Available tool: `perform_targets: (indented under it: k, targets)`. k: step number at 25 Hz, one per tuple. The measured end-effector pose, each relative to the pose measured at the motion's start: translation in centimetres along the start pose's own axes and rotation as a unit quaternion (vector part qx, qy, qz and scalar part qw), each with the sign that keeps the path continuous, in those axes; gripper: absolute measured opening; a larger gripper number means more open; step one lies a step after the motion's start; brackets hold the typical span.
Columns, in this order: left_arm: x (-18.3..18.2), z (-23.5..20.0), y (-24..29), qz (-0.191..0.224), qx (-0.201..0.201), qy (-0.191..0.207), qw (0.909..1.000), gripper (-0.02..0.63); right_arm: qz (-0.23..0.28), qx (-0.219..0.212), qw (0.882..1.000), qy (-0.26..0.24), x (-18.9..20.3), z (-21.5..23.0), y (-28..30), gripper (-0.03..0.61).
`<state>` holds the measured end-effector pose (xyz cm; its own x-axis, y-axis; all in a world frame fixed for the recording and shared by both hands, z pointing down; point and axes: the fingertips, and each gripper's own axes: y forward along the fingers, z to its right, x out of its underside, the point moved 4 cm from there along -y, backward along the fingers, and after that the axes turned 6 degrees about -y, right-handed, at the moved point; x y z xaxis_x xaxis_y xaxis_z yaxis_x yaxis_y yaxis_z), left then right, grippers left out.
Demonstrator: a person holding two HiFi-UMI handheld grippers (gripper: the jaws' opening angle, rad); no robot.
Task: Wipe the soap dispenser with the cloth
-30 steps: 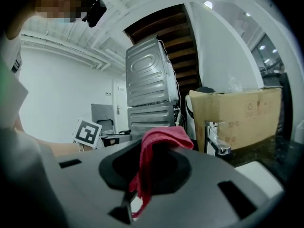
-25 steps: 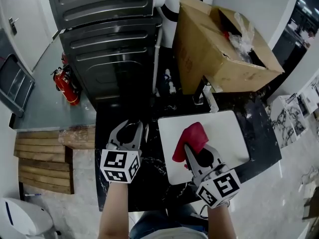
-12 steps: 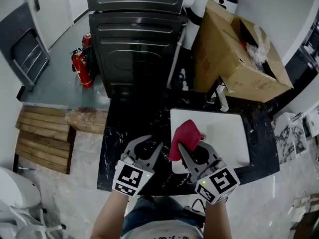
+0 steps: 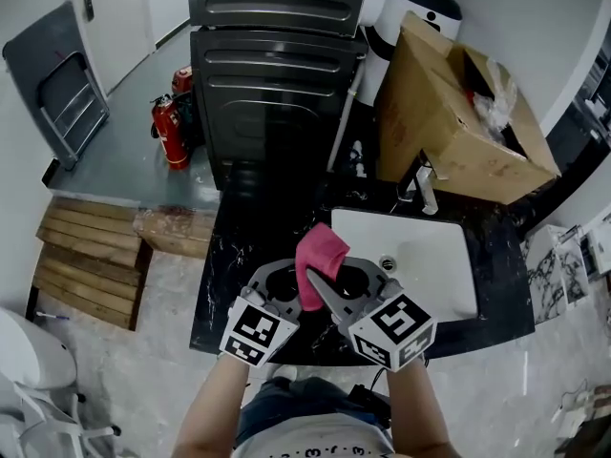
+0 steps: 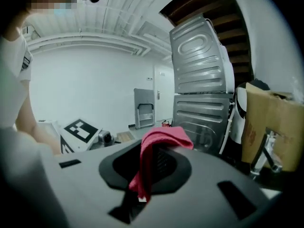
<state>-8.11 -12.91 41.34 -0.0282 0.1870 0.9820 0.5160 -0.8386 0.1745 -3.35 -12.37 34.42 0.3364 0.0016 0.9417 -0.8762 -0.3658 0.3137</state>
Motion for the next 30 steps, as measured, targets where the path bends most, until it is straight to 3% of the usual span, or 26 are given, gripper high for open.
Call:
perform_targets:
  k: [6,9,20,30]
  targets:
    - [-0.1,0.0,0.0,-0.007,-0.005,0.001,1.0,0.101,-0.077,-0.025,0.992,-0.094,0.0,-0.9,2.2,0.048]
    - [-0.1,-0.1,0.1,-0.01,-0.007,0.002,0.9999,0.101,-0.096,-0.033,0.989,-0.11,-0.1,-0.9,2.9,0.048]
    - [-0.2,-0.1,-0.1,-0.016,0.0,0.009,0.9998,0.103,-0.097,-0.017,0.994,-0.042,0.2,1.8,2.5,0.048]
    - [-0.2,-0.2,-0.1,-0.027,0.009,0.016,0.9995,0.107,-0.148,0.082,0.985,-0.037,2.9,5.3,0.2,0.048]
